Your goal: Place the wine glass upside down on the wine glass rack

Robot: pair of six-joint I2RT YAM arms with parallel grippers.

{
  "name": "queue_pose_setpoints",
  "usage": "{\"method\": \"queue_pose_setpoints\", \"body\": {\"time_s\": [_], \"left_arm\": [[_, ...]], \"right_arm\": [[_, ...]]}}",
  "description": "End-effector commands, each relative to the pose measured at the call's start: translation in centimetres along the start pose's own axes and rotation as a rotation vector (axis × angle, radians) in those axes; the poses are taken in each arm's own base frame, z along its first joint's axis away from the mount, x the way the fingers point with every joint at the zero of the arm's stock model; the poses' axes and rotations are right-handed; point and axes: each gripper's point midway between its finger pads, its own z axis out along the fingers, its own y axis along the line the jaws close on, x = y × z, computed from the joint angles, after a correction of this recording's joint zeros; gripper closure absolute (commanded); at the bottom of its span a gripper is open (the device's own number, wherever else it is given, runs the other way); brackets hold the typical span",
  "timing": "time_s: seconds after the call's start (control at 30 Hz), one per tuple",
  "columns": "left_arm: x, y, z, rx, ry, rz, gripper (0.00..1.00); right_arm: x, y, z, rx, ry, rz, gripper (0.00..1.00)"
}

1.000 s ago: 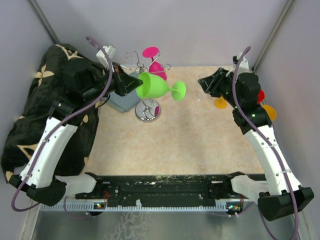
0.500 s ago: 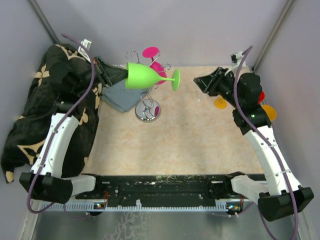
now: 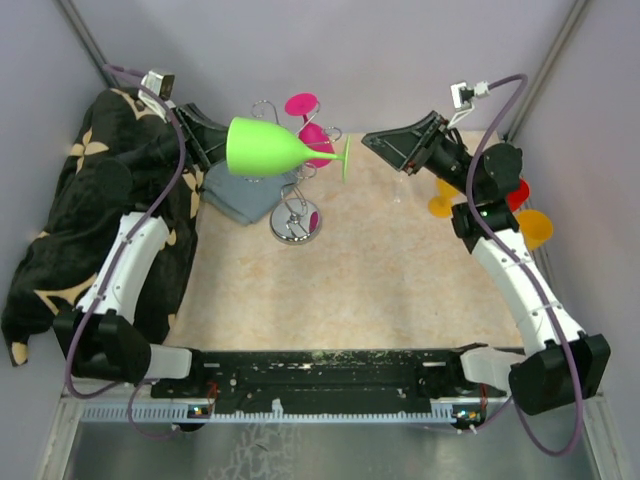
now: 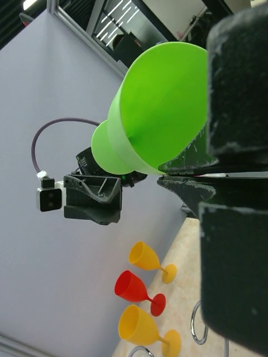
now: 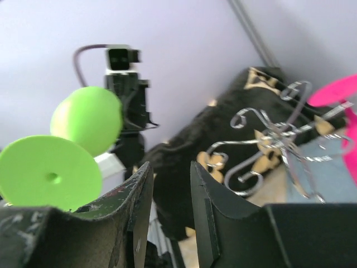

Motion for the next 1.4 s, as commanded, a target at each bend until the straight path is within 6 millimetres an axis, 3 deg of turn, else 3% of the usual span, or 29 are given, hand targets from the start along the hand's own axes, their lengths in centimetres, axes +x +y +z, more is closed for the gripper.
{"method": "queue_pose_setpoints", "body": {"time_s": [0.0,0.27,0.43,0.63,0.97,1.37], "left_arm": [[-0.8,-3.2,-0.1,0.13,-0.028,0.033,1.0],[-1.9,-4.2,-0.3,0.244,-0.072,-0.022,1.0],[-2.4,-4.5,-0.3,0.266,-0.085,-0.039,1.0],[-2.6,-4.8,-0.8,0.331,-0.111,-0.075,1.0],[-2.7,-5.8,-0.9,0.362,-0.117,-0.068,1.0],[-2.7,-7.2,-0.8,0.368,-0.102,-0.039,0.99]], "right_arm": [[-2.0,6.4,-0.2,-0.318,-0.026,-0.013,0.66],[-3.0,9.6,-1.3,-0.642,-0.033,0.145,0.63],[-3.5,10.1,-1.5,-0.697,-0.041,0.161,0.62],[-3.7,12.2,-1.5,-0.792,-0.037,0.206,0.61],[-2.4,15.0,0.7,-0.838,0.015,0.22,0.61],[-1.6,15.4,2.6,-0.835,0.04,0.242,0.6]]}}
